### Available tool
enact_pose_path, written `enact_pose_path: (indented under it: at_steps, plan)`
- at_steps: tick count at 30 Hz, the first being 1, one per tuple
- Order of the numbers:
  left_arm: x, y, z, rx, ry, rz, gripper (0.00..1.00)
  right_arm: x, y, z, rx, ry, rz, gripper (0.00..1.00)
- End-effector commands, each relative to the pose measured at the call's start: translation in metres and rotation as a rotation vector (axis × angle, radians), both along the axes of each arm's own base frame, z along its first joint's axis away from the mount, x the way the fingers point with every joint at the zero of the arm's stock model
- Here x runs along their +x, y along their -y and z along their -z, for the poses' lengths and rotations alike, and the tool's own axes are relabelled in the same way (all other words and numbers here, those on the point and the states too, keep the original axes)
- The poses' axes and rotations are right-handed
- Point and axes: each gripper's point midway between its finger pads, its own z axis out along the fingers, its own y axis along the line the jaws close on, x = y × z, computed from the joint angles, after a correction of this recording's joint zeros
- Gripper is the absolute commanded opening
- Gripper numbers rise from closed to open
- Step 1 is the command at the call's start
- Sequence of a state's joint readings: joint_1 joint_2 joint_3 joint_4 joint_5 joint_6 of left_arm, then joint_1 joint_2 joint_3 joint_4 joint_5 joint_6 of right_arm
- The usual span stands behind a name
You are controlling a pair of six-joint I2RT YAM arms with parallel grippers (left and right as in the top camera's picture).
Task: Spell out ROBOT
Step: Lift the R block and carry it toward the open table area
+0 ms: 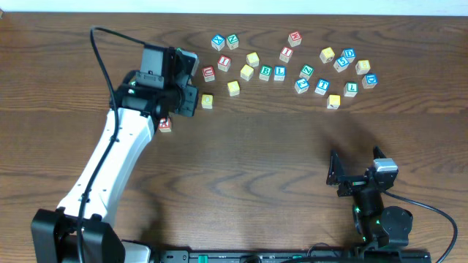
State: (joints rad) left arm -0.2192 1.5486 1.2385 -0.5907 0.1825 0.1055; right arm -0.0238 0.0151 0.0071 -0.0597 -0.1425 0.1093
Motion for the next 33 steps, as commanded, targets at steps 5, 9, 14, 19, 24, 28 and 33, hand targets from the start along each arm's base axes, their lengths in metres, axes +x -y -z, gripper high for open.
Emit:
enact_pose_path:
  at_steps: [5,9,14,19,24,28,33]
  plan:
    - [-0.012,0.006,0.038,-0.029,-0.048,-0.026,0.08,0.000,0.001,0.001,-0.009,0.001,0.000,0.99]
    - [-0.022,0.011,0.056,-0.032,-0.073,-0.025,0.08,0.000,0.001,0.001,-0.009,0.001,0.000,0.99]
    - [-0.046,0.022,0.080,-0.034,-0.148,-0.024,0.08,0.000,0.001,0.001,-0.009,0.001,0.000,0.99]
    - [-0.074,0.033,0.097,-0.022,-0.213,0.003,0.08,0.000,0.001,0.001,-0.009,0.001,0.000,0.99]
    - [-0.095,0.034,0.100,-0.020,-0.239,-0.028,0.07,0.000,0.001,0.001,-0.009,0.001,0.000,0.99]
    - [-0.104,0.027,0.100,0.001,-0.240,-0.052,0.08,0.000,0.001,0.001,-0.009,0.001,0.000,0.99]
    - [-0.117,0.022,0.102,-0.001,-0.264,-0.077,0.08,0.000,0.001,0.001,-0.009,0.001,0.000,0.99]
